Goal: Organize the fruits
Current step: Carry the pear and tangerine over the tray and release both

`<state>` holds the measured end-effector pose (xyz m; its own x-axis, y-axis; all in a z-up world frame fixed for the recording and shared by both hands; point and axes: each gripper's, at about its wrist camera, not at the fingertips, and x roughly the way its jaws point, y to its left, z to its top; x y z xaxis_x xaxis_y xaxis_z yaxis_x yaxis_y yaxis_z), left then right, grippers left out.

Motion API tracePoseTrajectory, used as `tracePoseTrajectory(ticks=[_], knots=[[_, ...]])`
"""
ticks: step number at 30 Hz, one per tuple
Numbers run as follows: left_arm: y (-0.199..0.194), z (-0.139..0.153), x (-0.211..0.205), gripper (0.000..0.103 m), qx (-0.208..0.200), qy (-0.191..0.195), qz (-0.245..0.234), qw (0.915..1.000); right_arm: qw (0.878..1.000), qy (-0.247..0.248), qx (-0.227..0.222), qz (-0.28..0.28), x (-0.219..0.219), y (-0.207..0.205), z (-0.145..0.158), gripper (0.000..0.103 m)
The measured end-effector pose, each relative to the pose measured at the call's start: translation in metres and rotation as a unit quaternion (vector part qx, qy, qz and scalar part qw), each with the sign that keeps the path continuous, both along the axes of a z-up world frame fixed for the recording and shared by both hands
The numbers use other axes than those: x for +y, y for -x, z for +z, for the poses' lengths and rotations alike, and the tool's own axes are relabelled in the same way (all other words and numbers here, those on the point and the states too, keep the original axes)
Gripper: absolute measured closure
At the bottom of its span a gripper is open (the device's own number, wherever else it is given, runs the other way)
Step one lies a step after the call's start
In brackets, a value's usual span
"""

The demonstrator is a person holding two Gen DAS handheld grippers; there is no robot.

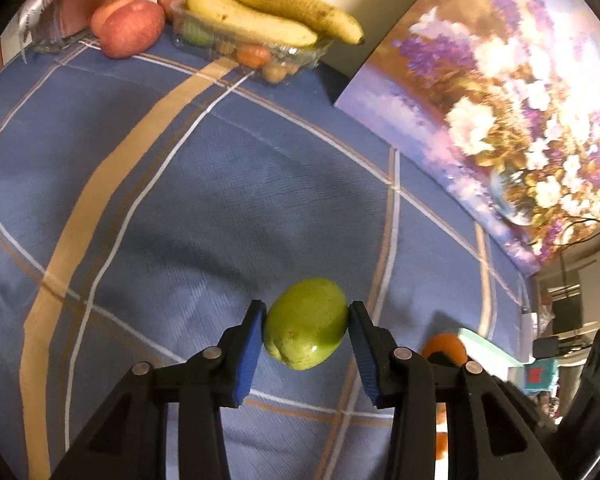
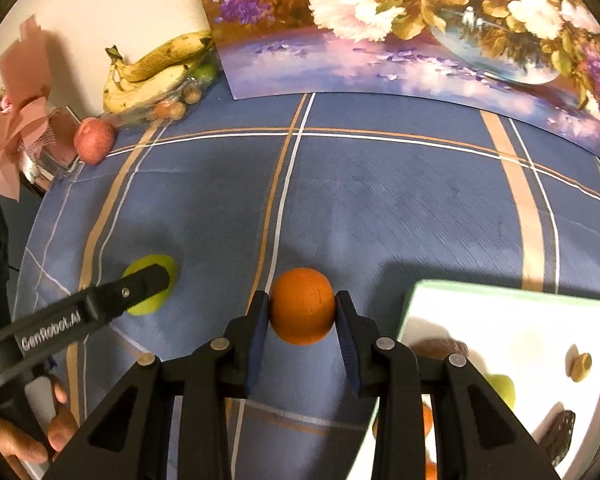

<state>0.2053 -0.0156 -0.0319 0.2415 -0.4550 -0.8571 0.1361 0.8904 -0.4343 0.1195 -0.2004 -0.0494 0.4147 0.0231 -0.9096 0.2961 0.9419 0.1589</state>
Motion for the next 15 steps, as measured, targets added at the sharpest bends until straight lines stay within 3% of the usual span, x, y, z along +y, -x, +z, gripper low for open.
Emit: tracePoseTrajectory(ticks=[8, 15], knots=[[0.053, 0.039, -0.02, 0.058, -0.026, 0.004, -0.03, 0.9992, 1.0, 0.016, -0.021, -0.007, 0.006, 0.059, 0.035, 0.068], [0.089, 0.04, -0.047, 0.058, -0.016, 0.003, -0.091, 0.9957, 0.998, 0.046, -0.019, -0.042, -0.011, 0.121, 0.054, 0.068]])
